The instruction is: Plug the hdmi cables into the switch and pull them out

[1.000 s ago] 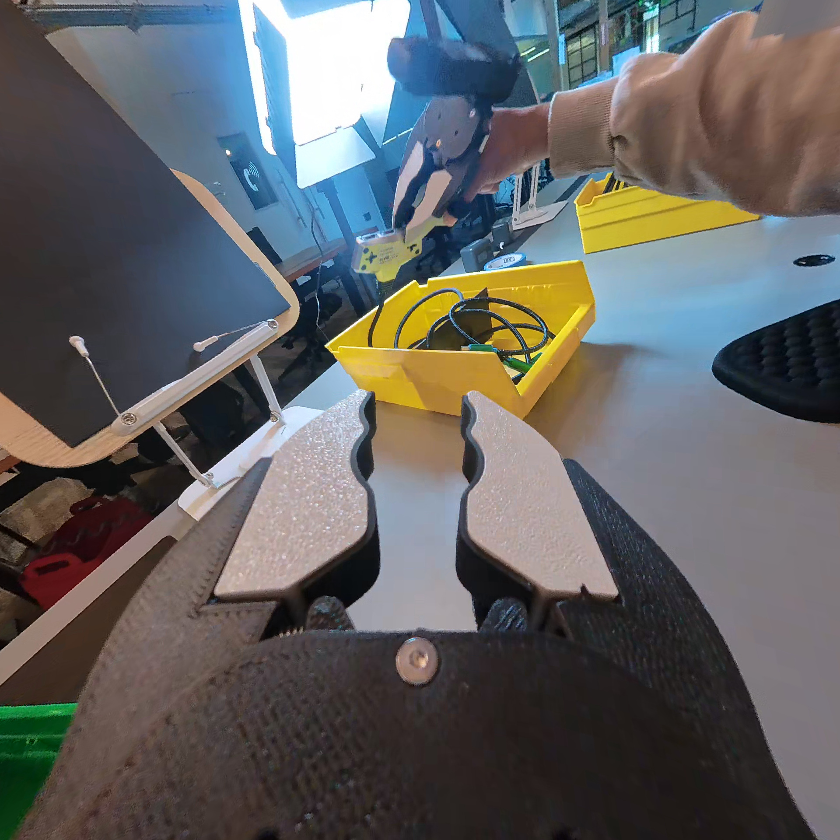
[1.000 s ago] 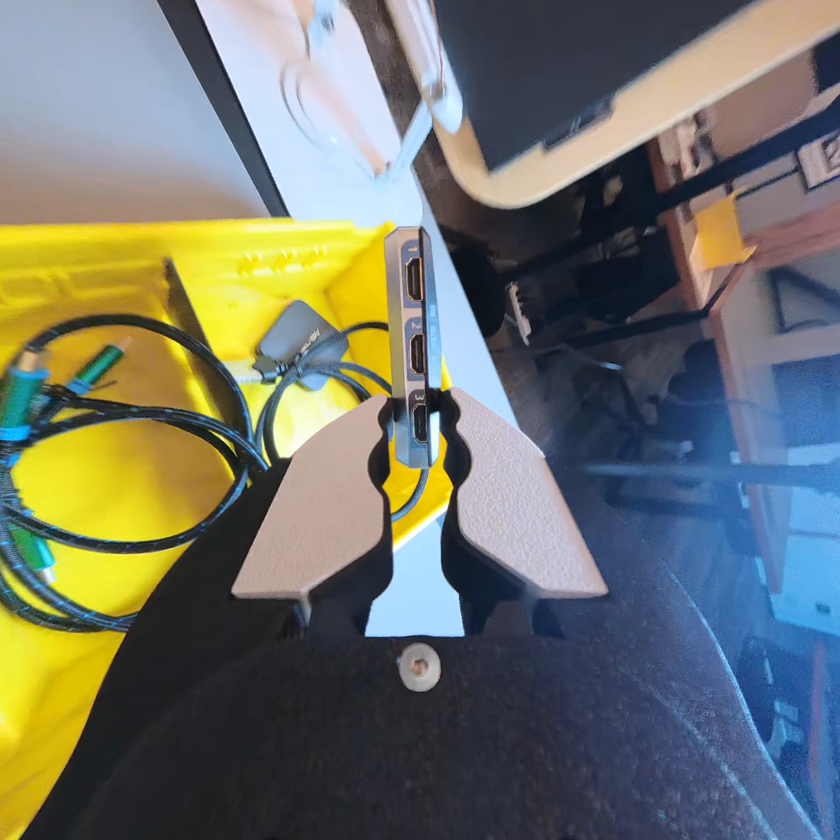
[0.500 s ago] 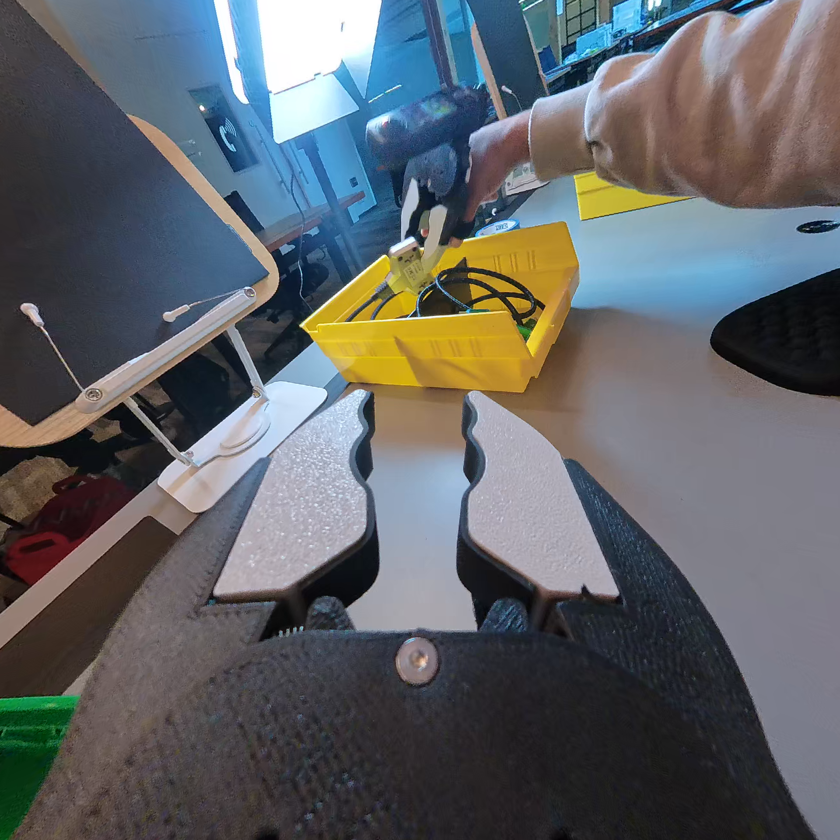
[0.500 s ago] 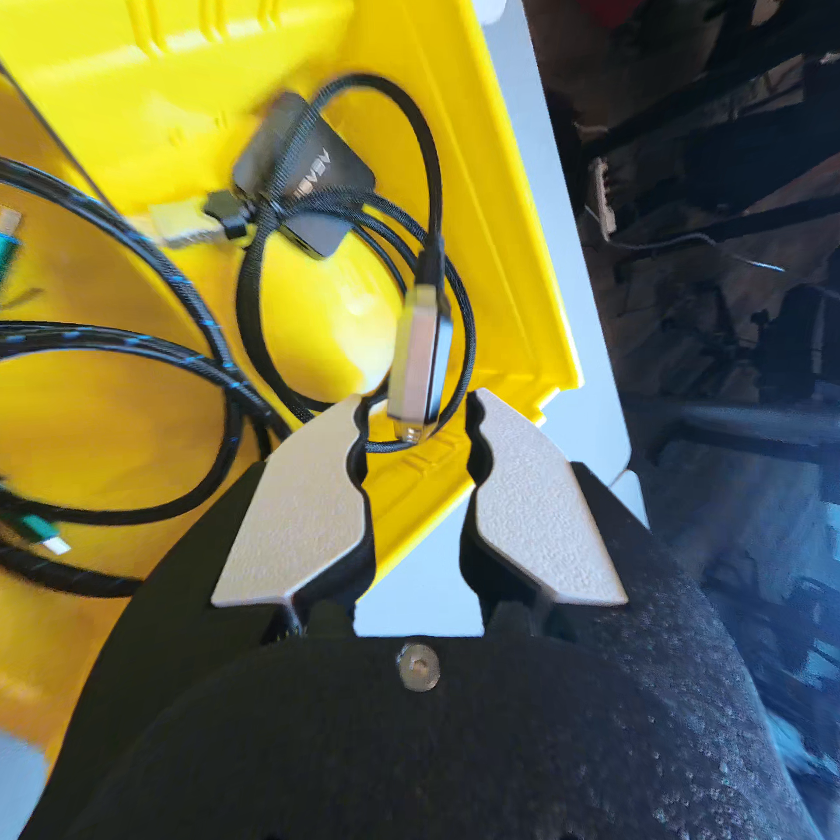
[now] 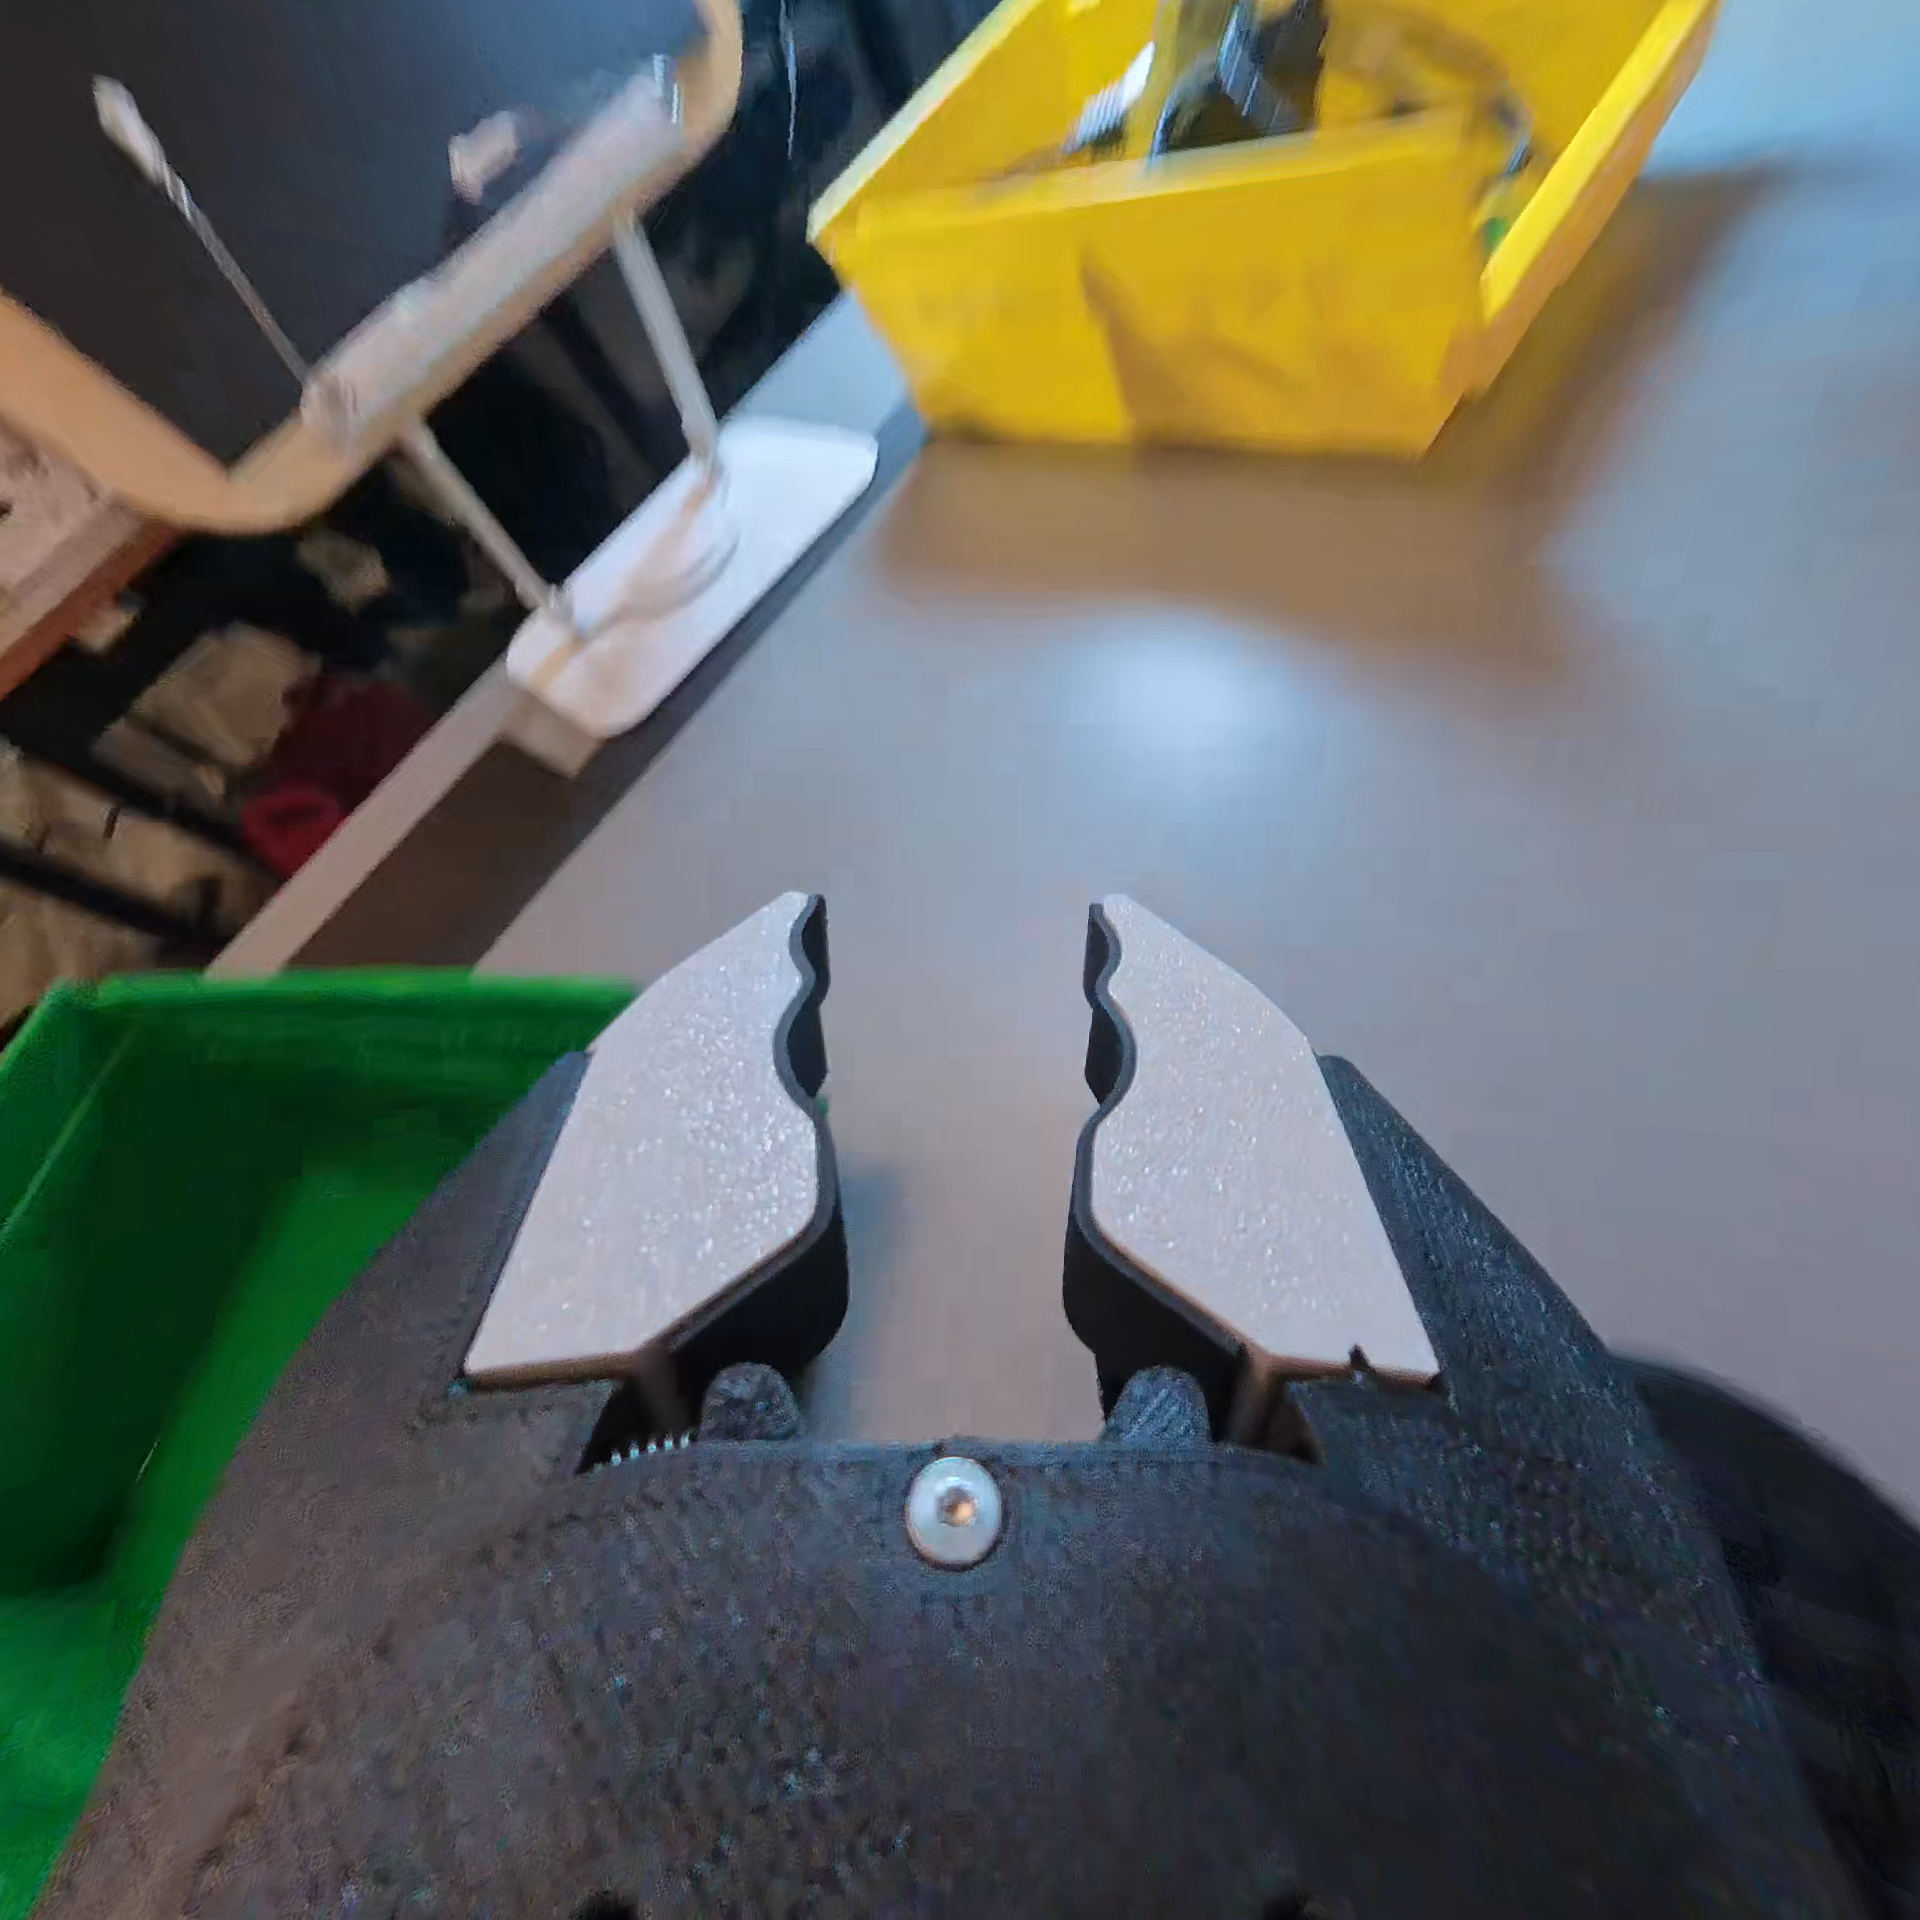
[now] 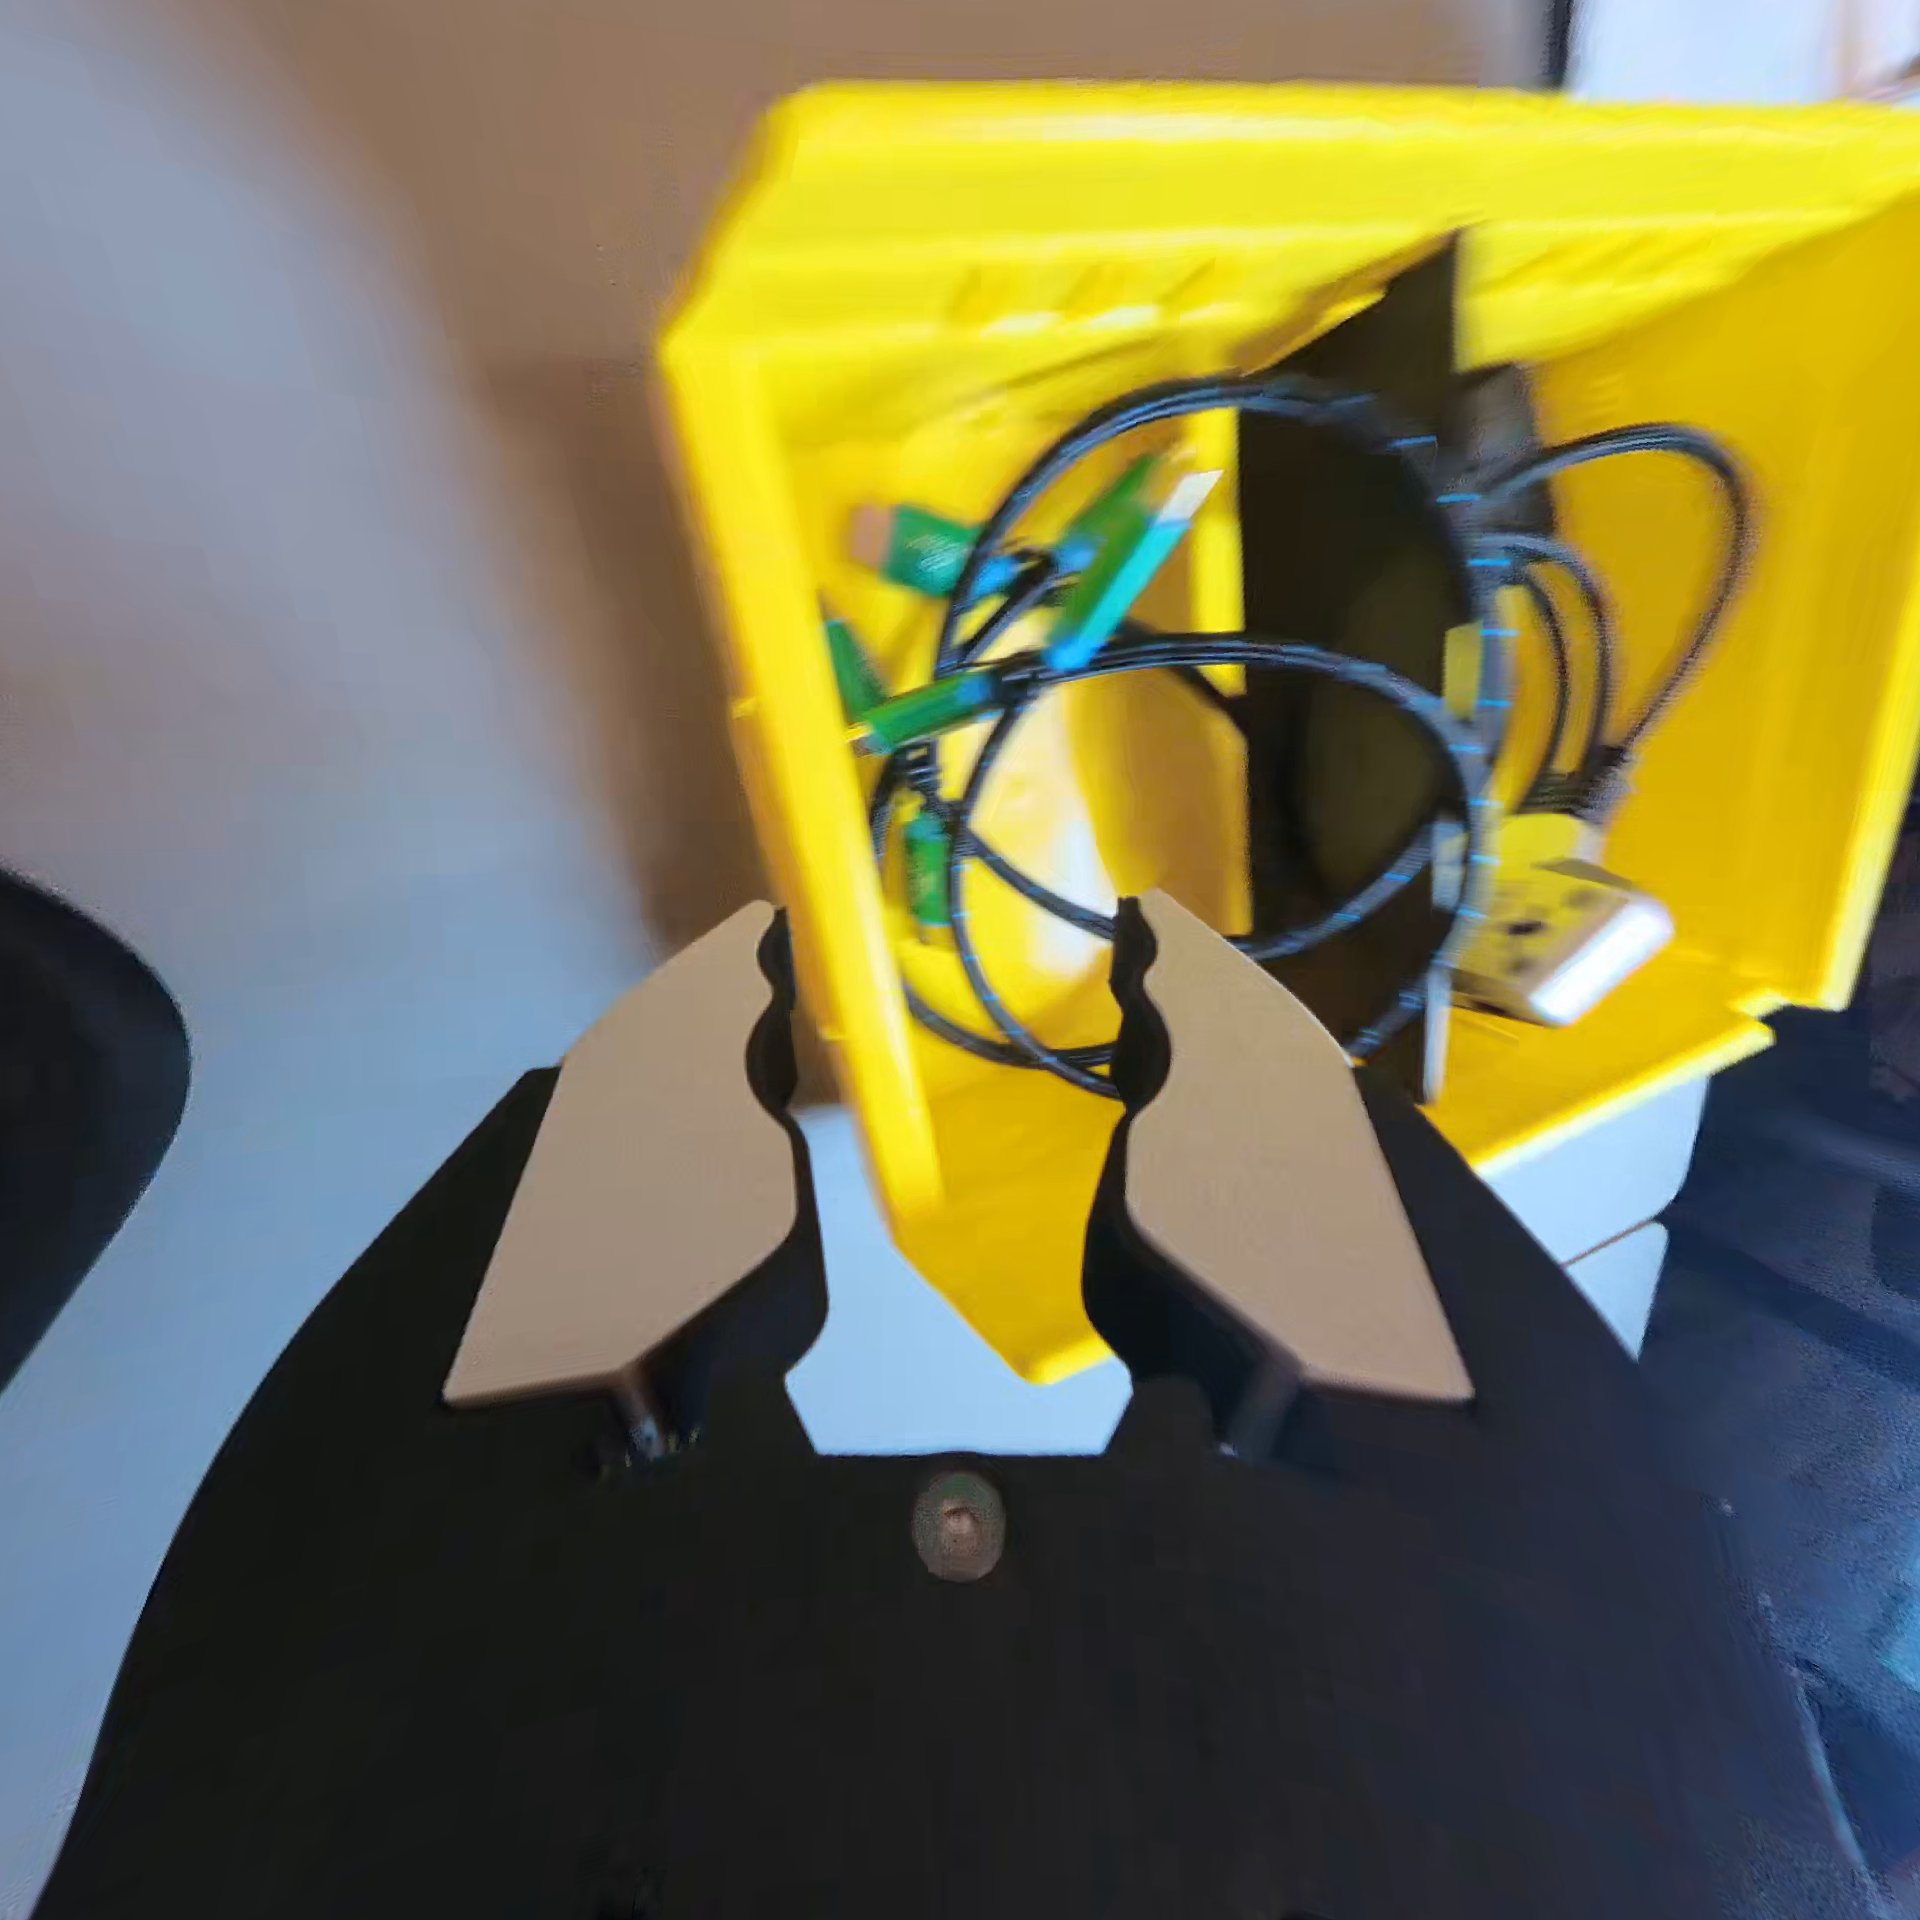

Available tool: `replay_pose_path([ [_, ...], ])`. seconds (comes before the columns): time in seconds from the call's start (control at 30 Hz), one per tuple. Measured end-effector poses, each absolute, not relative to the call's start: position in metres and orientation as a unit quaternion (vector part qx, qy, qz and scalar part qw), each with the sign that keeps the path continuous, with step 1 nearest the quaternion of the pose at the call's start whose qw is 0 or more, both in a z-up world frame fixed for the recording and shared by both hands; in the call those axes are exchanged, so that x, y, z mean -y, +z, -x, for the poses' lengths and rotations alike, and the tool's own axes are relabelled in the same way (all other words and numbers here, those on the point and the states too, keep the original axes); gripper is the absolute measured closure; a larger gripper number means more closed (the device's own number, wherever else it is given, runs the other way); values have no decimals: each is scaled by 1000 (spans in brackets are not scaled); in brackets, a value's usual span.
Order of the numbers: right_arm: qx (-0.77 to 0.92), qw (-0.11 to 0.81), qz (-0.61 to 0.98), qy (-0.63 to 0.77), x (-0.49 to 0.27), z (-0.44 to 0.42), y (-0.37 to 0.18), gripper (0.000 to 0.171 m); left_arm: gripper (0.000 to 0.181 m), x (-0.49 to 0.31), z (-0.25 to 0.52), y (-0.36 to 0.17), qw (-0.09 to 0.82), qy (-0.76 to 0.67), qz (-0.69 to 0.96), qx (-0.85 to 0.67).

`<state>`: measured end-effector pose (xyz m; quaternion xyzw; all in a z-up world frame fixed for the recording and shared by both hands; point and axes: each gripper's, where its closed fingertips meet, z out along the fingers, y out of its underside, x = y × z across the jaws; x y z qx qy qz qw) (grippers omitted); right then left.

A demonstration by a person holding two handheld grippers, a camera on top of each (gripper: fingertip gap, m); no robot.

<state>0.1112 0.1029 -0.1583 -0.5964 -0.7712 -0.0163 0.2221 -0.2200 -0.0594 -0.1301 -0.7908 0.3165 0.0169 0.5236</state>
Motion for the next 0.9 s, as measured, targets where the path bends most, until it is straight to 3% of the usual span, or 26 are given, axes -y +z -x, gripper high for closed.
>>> replay_pose_path([
  [0.03, 784, 200, 587, -31, -94, -114, -172, 112, 133, 65, 236, -141, 500, 39, 807, -312],
  [0.17, 804, 164, 561, -105, -98, -116, -213, 113, 129, 82, 301, -180, 396, 140, 858, -295],
  [0.27, 813, 163, 545, -123, -105, -106, -224, 125, 128, 80, 334, -205, 324, 189, 877, -300],
  [0.3, 821, 153, 539, -109, -99, -102, -225, 142, 128, 77, 345, -211, 301, 217, 876, -307],
  [0.4, 822, 174, 531, -111, -92, -92, -227, 143, 139, 67, 363, -230, 247, 255, 871, -339],
  [0.47, 826, 180, 523, -108, -82, -93, -227, 143, 149, 57, 359, -235, 254, 256, 860, -362],
  [0.9, 838, 304, 447, -77, 29, -68, -217, 140, 150, 23, 205, -234, 324, 182, 759, -535],
])
